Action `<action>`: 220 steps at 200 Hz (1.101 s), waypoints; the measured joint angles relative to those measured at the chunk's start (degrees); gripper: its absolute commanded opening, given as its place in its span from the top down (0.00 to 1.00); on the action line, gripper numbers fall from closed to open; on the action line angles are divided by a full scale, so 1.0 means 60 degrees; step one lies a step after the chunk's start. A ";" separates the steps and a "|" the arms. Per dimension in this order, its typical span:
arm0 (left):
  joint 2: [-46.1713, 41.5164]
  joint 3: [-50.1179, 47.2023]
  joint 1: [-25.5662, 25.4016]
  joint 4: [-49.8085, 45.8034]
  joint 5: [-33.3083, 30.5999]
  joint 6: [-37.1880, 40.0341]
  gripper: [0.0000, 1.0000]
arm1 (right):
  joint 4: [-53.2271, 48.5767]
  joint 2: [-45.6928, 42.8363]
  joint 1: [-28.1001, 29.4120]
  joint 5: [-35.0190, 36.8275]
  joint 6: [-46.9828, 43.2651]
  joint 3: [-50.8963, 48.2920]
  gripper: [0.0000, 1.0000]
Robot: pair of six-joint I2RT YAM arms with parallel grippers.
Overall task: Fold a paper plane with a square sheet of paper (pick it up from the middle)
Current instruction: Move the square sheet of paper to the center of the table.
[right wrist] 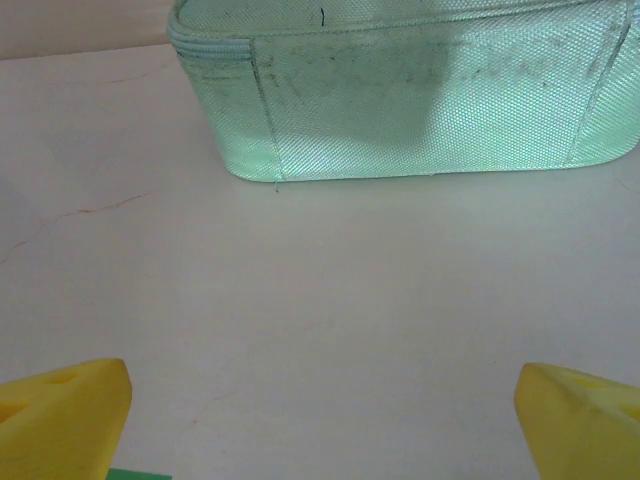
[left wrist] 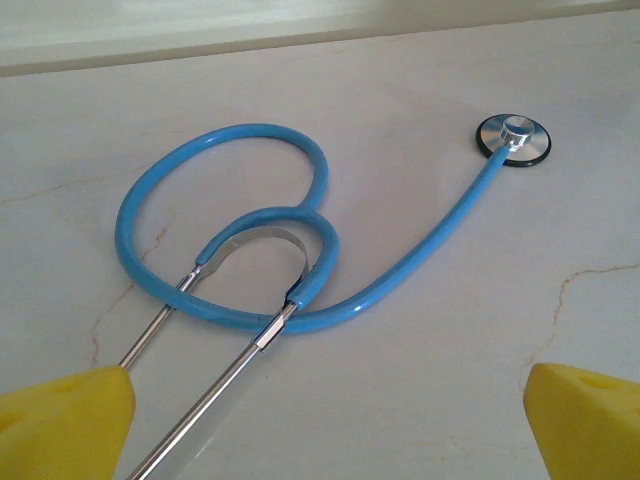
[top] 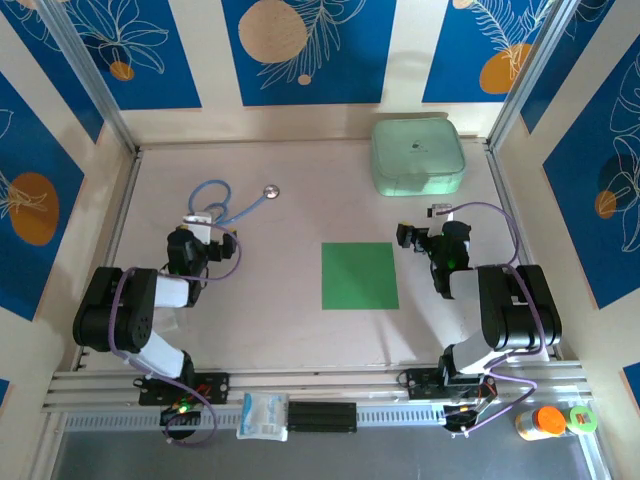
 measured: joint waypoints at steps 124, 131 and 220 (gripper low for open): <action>0.0000 0.0000 0.0000 0.0000 0.0000 0.0000 0.01 | 0.0000 0.0000 0.0000 0.0000 0.0000 0.0000 0.01; 0.0000 0.0000 0.0000 0.0000 0.0000 0.0000 0.01 | 0.0000 0.0000 0.0000 0.0000 0.0000 0.0000 0.01; -0.0066 -0.0189 0.0000 0.0342 -0.0047 -0.0011 0.01 | -0.0423 -0.0186 0.0007 0.0036 0.0000 0.0066 0.01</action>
